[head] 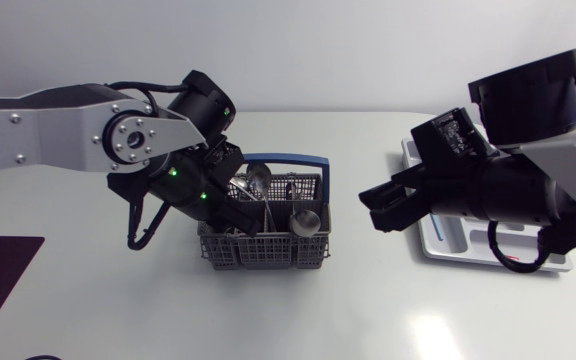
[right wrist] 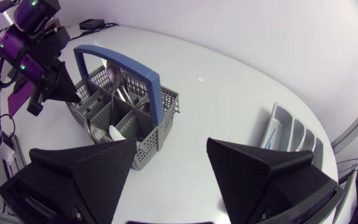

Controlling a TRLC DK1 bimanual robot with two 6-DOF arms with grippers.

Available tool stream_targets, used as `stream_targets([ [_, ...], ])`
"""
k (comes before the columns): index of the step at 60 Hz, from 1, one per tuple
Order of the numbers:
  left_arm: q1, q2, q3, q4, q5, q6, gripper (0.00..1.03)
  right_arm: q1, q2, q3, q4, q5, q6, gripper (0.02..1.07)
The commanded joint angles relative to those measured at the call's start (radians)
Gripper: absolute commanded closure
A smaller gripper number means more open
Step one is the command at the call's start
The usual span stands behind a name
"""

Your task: Sort the cutlery from the basket into the organizer compartments.

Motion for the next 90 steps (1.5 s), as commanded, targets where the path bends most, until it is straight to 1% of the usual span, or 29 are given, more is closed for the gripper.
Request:
stream_targets([
  [1,0.02,-0.025,0.002,-0.014,-0.001,-0.003,1.0,0.046,-0.019,-0.023,-0.018,0.002,-0.02,0.25],
  [5,0.028,-0.045,-0.001,-0.019,0.0,0.003,1.0,0.093,-0.023,-0.026,-0.017,0.002,-0.031,0.25],
  [8,0.032,-0.059,-0.003,-0.022,0.009,0.008,1.0,0.136,-0.023,-0.029,-0.013,0.002,-0.035,0.21],
  [15,0.042,-0.102,-0.006,-0.023,0.048,0.014,1.0,0.207,-0.022,-0.046,0.016,0.006,-0.063,0.2],
  [23,0.042,-0.157,-0.011,-0.03,0.08,0.023,1.0,0.227,-0.016,-0.051,0.03,0.002,-0.081,0.2],
  [27,0.043,-0.202,-0.011,-0.03,0.098,0.028,1.0,0.235,-0.016,-0.049,0.031,-0.006,-0.094,0.17],
  [33,0.068,-0.262,0.0,-0.045,0.161,0.04,1.0,0.236,-0.026,-0.052,0.045,-0.043,-0.114,0.17],
  [38,0.071,-0.315,0.005,-0.053,0.181,0.051,1.0,0.236,-0.036,-0.054,0.051,-0.078,-0.126,0.17],
  [41,0.077,-0.346,0.011,-0.059,0.198,0.054,1.0,0.236,-0.046,-0.054,0.059,-0.095,-0.138,0.14],
  [47,0.084,-0.41,0.022,-0.069,0.236,0.062,1.0,0.241,-0.046,-0.057,0.083,-0.112,-0.147,0.14],
  [51,0.086,-0.447,0.02,-0.066,0.253,0.069,1.0,0.242,-0.049,-0.06,0.1,-0.109,-0.147,0.07],
  [57,0.088,-0.512,0.015,-0.051,0.287,0.078,1.0,0.242,-0.06,-0.06,0.109,-0.112,-0.147,0.07],
  [64,0.106,-0.568,0.008,-0.025,0.385,0.088,1.0,0.251,-0.103,-0.069,0.12,-0.116,-0.166,0.07],
  [65,0.107,-0.573,0.009,-0.022,0.416,0.088,1.0,0.253,-0.111,-0.072,0.12,-0.119,-0.17,0.07],
  [67,0.109,-0.576,0.008,-0.014,0.454,0.088,1.0,0.253,-0.131,-0.08,0.122,-0.133,-0.175,0.07],
  [68,0.109,-0.576,0.008,-0.013,0.456,0.088,1.0,0.251,-0.137,-0.081,0.122,-0.139,-0.178,0.07],
  [70,0.111,-0.576,0.006,-0.005,0.485,0.088,1.0,0.253,-0.151,-0.088,0.12,-0.149,-0.186,0.07],
  [72,0.111,-0.573,0.002,0.004,0.532,0.088,1.0,0.251,-0.163,-0.094,0.117,-0.169,-0.19,0.07],
  [81,0.111,-0.521,-0.015,0.035,0.683,0.088,1.0,0.251,-0.189,-0.095,0.076,-0.227,-0.207,0.07],
  [83,0.111,-0.516,-0.017,0.039,0.698,0.088,1.0,0.253,-0.195,-0.095,0.072,-0.238,-0.212,0.07],
  [84,0.111,-0.501,-0.018,0.043,0.727,0.088,1.0,0.251,-0.2,-0.095,0.071,-0.244,-0.213,0.08],
  [90,0.098,-0.45,-0.015,0.053,0.787,0.086,1.0,0.251,-0.214,-0.097,0.049,-0.27,-0.226,0.12],
])
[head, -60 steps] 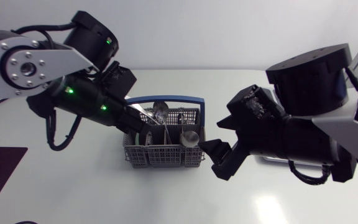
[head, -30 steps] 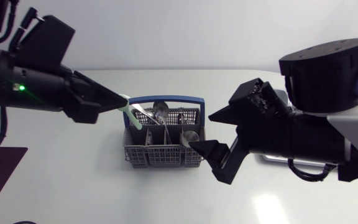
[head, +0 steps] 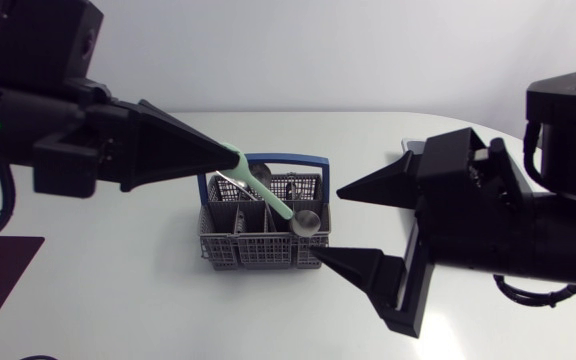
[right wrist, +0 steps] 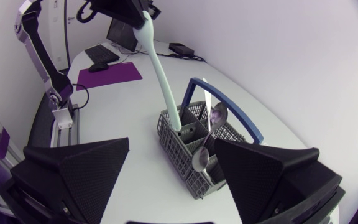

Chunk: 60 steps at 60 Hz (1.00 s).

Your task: Sort the cutlery from the basket into the organizer compartments.

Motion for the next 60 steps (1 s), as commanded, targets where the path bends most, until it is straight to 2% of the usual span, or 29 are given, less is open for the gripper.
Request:
stream_targets([
  [1,-0.008,0.051,-0.012,0.012,0.044,0.006,1.0,0.009,-0.015,-0.027,-0.022,-0.02,-0.029,0.12],
  [25,-0.083,0.196,0.031,0.025,0.156,0.006,1.0,0.0,-0.003,-0.027,0.011,-0.106,-0.044,0.22],
  [29,-0.086,0.212,0.043,0.025,0.173,0.006,1.0,-0.008,0.006,-0.027,0.015,-0.147,-0.044,0.3],
  [33,-0.093,0.224,0.051,0.023,0.182,0.005,1.0,-0.011,0.011,-0.028,0.021,-0.155,-0.044,0.31],
  [41,-0.102,0.232,0.06,0.022,0.192,0.003,1.0,-0.017,0.02,-0.036,0.039,-0.183,-0.044,0.49],
  [47,-0.105,0.233,0.06,0.022,0.196,0.003,1.0,-0.025,0.029,-0.037,0.044,-0.19,-0.044,0.57],
  [60,-0.099,0.233,0.046,0.023,0.201,0.008,1.0,-0.052,0.018,-0.043,0.044,-0.216,-0.037,0.58],
])
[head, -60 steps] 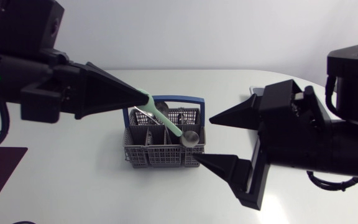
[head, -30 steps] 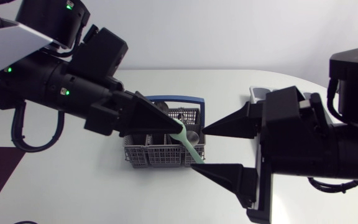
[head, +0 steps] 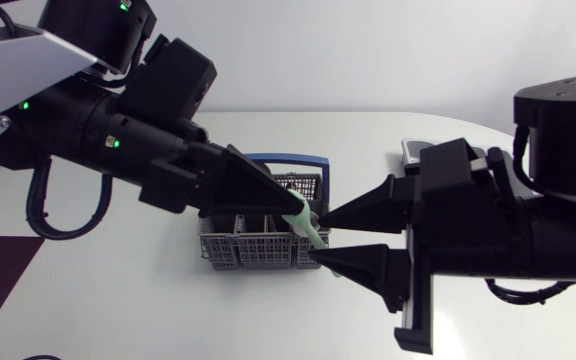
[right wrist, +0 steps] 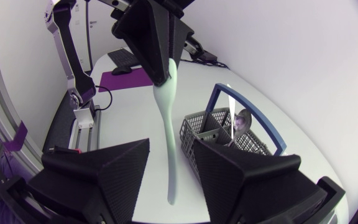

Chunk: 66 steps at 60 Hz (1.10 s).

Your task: Sort the cutlery from the basket into the organizer compartments.

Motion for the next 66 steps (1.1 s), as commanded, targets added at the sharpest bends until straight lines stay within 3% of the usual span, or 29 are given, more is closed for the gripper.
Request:
stream_targets([
  [1,0.0,0.016,0.019,0.004,0.019,0.008,1.0,-0.006,-0.001,-0.025,0.011,-0.018,-0.003,0.58],
  [7,-0.006,0.017,0.015,0.004,0.019,0.009,1.0,-0.006,-0.003,-0.023,0.011,-0.034,0.005,0.65],
  [13,-0.009,0.016,0.016,0.004,0.019,0.008,1.0,-0.003,0.0,-0.019,0.011,-0.037,0.011,0.66],
  [23,-0.009,0.016,0.016,0.004,0.028,0.005,1.0,-0.003,0.014,-0.006,0.014,-0.05,0.012,0.8],
  [44,-0.011,0.019,0.013,0.003,0.04,0.002,1.0,-0.002,0.032,0.011,0.019,-0.062,0.025,0.83],
  [66,-0.014,0.019,0.013,0.004,0.04,-0.006,0.99,0.0,0.031,0.006,0.027,-0.06,0.043,0.99],
])
